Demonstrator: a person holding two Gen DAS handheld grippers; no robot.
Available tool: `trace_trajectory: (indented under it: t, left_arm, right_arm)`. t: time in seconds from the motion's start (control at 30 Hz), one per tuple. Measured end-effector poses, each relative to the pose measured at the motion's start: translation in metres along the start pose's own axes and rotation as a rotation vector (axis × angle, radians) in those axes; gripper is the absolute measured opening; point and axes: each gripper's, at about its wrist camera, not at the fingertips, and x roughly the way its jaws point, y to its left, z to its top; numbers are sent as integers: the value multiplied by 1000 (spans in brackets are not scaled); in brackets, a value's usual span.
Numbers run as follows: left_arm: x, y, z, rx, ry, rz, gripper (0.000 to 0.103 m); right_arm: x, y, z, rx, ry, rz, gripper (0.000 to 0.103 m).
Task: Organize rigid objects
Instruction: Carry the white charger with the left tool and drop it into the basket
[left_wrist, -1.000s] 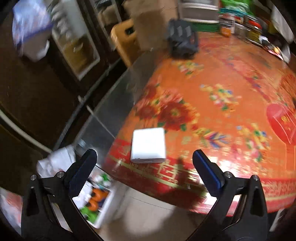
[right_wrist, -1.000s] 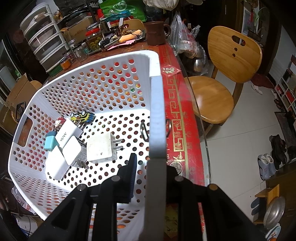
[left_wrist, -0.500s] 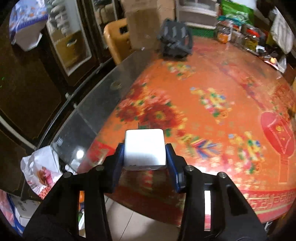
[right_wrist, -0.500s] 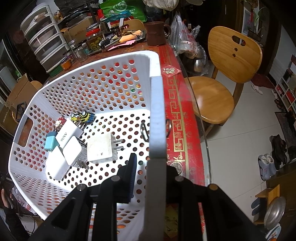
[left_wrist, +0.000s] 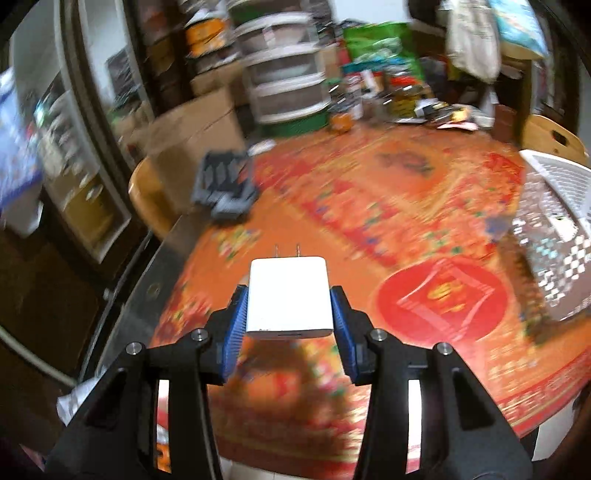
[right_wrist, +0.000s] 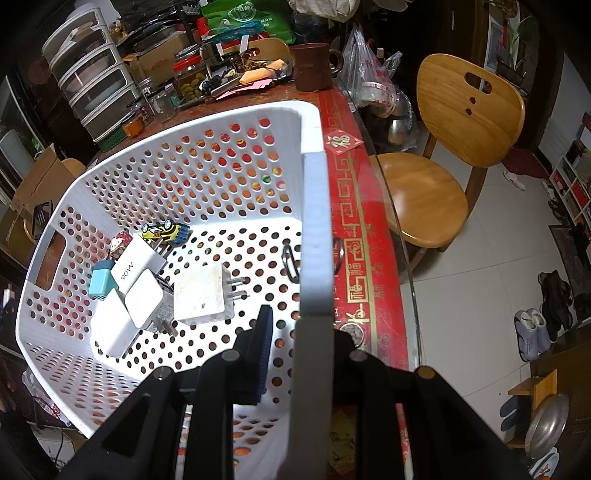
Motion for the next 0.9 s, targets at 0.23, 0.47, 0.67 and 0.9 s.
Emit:
trace_trajectory:
  t: [0.23,0.47,0.67,0.9]
  left_arm:
    - [-43,-84,63,135,-111,-123,41]
    - [-69,-204,119,352,-154,-266,41]
    - [-53,-306,131,533,-75,-367,41]
    - [-34,-360,116,687,-19,-398,41]
  right_arm:
    - [0,0,0,0,-1,3,22]
    - [1,0,-1,2,-2,3,22]
    - [1,-1,-1,5,3,5,22]
    - [1,0,0,1,6,3,23]
